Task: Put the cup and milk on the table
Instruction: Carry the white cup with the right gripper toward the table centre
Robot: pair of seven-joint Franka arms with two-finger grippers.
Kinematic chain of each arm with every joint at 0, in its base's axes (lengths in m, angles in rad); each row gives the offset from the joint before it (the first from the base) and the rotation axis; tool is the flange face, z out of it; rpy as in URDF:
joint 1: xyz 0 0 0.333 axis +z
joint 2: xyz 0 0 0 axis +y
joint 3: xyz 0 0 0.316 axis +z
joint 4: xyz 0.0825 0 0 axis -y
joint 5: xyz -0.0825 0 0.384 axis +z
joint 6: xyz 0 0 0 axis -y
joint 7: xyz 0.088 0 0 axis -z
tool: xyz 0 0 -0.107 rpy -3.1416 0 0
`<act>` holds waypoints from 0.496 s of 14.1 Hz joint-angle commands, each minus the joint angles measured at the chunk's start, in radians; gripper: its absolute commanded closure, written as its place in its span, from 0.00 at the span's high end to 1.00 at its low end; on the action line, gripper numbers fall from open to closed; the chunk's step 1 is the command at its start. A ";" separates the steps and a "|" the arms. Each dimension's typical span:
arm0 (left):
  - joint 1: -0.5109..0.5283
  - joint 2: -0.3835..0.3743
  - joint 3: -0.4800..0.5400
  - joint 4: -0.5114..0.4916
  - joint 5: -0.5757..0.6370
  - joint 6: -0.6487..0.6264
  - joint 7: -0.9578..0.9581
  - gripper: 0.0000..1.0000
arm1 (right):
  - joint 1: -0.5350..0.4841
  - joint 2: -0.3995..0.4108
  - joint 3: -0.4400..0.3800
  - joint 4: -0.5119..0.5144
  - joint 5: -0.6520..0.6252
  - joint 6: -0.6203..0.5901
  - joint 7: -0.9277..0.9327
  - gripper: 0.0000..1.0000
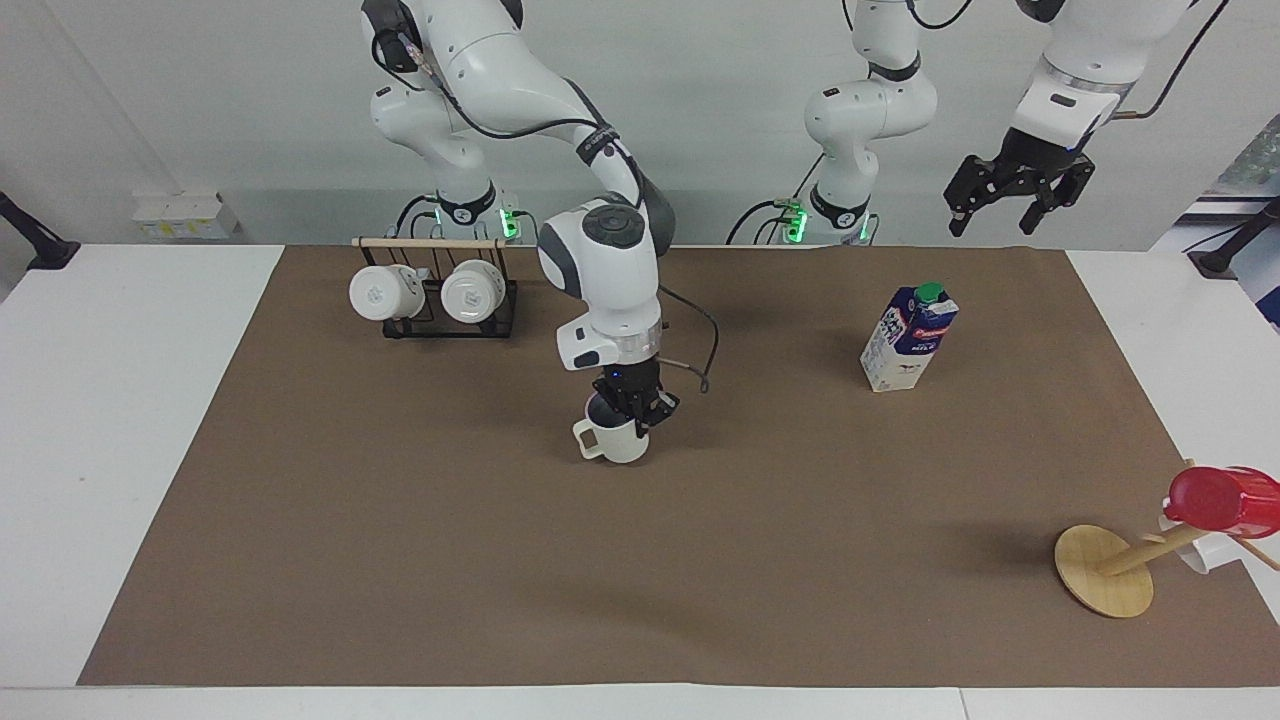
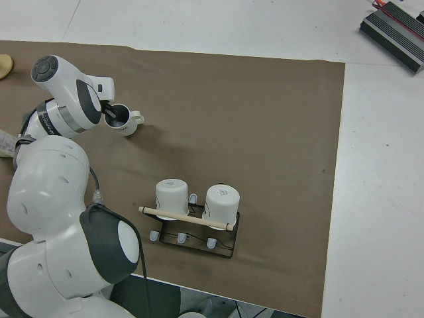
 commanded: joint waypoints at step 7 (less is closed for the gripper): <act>0.006 0.008 -0.003 0.021 0.018 -0.024 -0.001 1.00 | 0.019 0.028 0.001 -0.006 -0.028 -0.009 0.051 0.00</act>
